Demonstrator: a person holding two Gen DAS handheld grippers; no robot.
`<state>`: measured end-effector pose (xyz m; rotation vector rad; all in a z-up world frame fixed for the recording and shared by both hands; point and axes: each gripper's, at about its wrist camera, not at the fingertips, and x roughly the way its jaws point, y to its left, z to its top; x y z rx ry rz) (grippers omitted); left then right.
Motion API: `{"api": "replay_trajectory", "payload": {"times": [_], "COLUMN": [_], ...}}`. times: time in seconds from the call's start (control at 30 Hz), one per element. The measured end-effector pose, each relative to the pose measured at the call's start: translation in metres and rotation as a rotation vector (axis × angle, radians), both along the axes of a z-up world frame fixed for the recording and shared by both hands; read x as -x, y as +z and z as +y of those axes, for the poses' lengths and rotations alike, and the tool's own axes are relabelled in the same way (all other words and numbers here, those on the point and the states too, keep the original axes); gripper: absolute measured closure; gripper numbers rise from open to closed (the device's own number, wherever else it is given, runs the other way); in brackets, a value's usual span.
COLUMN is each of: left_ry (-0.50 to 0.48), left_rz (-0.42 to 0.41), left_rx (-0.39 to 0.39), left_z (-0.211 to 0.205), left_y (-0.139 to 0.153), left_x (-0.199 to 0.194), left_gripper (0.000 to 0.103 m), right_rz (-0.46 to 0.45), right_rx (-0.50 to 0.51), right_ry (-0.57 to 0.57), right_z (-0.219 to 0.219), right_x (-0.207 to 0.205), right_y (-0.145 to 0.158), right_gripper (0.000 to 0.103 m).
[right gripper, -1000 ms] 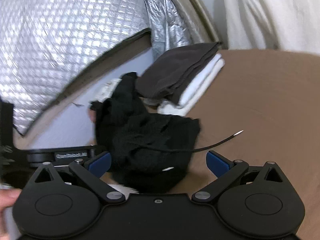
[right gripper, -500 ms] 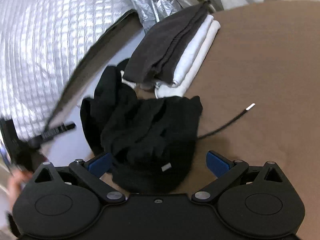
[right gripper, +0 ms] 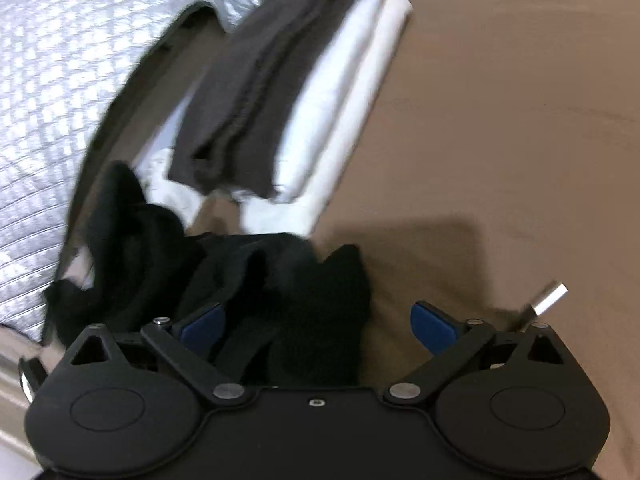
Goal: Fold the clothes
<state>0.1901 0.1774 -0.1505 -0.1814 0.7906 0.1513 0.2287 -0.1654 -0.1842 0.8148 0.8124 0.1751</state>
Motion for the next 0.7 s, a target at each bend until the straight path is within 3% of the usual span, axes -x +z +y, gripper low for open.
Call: {"api": "replay_trajectory", "payload": {"times": [0.17, 0.23, 0.27, 0.3, 0.33, 0.37, 0.47, 0.5, 0.57, 0.7], "left_ry": [0.009, -0.041, -0.069, -0.091, -0.106, -0.123, -0.184, -0.208, -0.230, -0.296], "left_rz": [0.061, 0.045, 0.035, 0.032, 0.026, 0.019, -0.017, -0.043, -0.083, -0.159], "left_rx": [0.300, 0.266, 0.242, 0.244, 0.246, 0.222, 0.157, 0.157, 0.095, 0.065], "left_z": [0.024, 0.018, 0.015, 0.013, 0.012, 0.006, -0.013, -0.020, -0.038, -0.059], "left_y": [-0.029, -0.027, -0.025, -0.023, -0.020, -0.015, 0.002, 0.010, 0.028, 0.067], "left_x": [-0.017, -0.016, -0.016, -0.014, -0.011, -0.009, 0.001, 0.008, 0.016, 0.042], "left_gripper": [0.000, 0.006, 0.026, 0.038, 0.064, 0.092, 0.097, 0.097, 0.098, 0.098], "right_rz": [-0.063, -0.069, -0.072, -0.071, -0.071, -0.076, -0.109, -0.125, -0.162, -0.200], "right_rx": [-0.042, -0.056, -0.064, -0.062, -0.052, -0.043, -0.018, -0.005, -0.002, 0.007], "right_ry": [0.062, 0.105, 0.118, 0.125, 0.128, 0.130, 0.135, 0.138, 0.159, 0.200], "right_z": [0.028, 0.047, 0.054, 0.060, 0.062, 0.063, 0.060, 0.057, 0.054, 0.057], "right_x": [-0.031, -0.039, -0.041, -0.043, -0.041, -0.038, -0.026, -0.021, -0.007, 0.014], "right_y": [-0.017, -0.019, -0.020, -0.020, -0.018, -0.015, -0.004, 0.001, 0.013, 0.035], "right_gripper": [0.001, 0.016, 0.018, 0.024, 0.034, 0.038, 0.066, 0.083, 0.085, 0.085]}}
